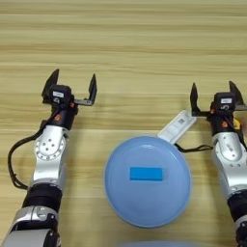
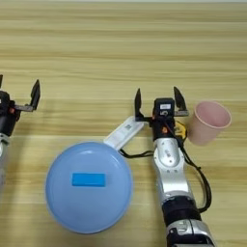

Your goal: Move the objects on the table

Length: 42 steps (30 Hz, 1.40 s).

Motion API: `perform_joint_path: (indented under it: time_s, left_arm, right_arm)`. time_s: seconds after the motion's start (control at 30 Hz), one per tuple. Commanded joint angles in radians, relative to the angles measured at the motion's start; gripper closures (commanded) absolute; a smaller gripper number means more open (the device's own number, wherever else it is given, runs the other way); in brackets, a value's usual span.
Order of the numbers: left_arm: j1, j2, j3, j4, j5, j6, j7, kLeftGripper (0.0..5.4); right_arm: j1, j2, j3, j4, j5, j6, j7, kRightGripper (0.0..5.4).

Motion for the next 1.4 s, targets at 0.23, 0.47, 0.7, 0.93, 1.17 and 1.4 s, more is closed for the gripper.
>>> perform_joint_path:
  time_s: [0.23,0.47,0.7,0.93,1.17,1.4]
  left_arm:
    - [-0.011,0.006,0.005,0.001,-0.008,-0.003,-0.005,0.0]
    - [-0.008,0.002,0.002,-0.004,-0.003,-0.006,-0.002,0.0]
    - [0.008,-0.011,-0.01,-0.03,0.011,-0.002,0.013,0.0]
    - [-0.001,-0.02,-0.019,-0.019,0.025,-0.001,0.032,0.0]
    - [-0.009,-0.026,-0.029,-0.009,0.033,-0.001,0.043,0.0]
    - [-0.016,-0.033,-0.037,0.002,0.04,-0.002,0.051,0.0]
  right_arm:
    - [-0.016,-0.003,0.004,0.006,-0.014,0.011,-0.009,0.02]
    - [-0.01,-0.004,0.002,-0.009,-0.006,-0.008,-0.001,0.02]
    - [0.055,-0.032,-0.003,-0.167,-0.004,-0.035,0.025,0.02]
    - [0.164,-0.078,-0.014,-0.494,0.022,0.064,0.079,0.02]
    - [0.29,-0.165,0.0,-0.768,0.176,0.206,0.247,0.02]
    - [0.377,-0.319,0.036,-0.88,0.434,0.38,0.552,0.02]
